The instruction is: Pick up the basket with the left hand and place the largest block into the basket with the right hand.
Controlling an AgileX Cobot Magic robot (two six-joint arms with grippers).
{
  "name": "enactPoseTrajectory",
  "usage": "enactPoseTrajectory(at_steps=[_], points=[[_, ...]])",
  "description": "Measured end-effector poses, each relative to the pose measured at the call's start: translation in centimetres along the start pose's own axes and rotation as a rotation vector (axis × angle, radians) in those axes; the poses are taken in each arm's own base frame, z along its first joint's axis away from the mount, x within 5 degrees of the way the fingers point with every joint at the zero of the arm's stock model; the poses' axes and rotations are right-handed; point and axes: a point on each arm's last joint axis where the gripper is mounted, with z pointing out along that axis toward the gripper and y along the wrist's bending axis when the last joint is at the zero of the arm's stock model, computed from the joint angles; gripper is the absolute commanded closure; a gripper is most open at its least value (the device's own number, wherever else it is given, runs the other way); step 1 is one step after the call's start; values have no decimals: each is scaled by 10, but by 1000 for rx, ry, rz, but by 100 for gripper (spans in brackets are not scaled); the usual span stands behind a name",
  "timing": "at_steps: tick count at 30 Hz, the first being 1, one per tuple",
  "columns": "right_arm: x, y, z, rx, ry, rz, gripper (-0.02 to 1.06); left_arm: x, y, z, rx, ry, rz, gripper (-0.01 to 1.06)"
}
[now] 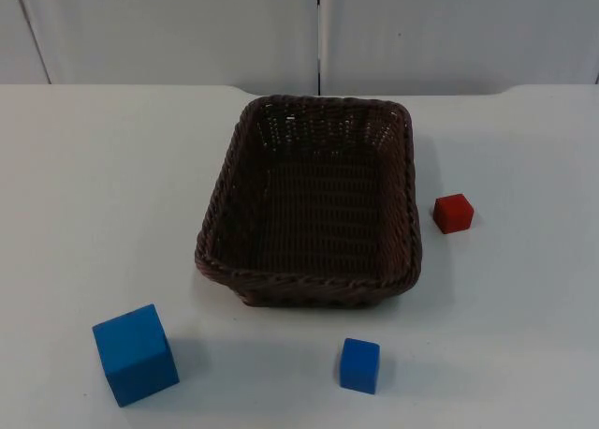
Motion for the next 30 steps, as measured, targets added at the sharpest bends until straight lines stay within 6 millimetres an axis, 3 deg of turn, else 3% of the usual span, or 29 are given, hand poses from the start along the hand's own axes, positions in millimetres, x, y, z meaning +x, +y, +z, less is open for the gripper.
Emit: enactPoseTrajectory(at_steps=[21,30], points=[[0,0,0,0,0,0,-1,-27,-14,49,172,54,-8,0],[0,-1,0,6,0,-3,-1,-37,-18,88,238,112,2,0]])
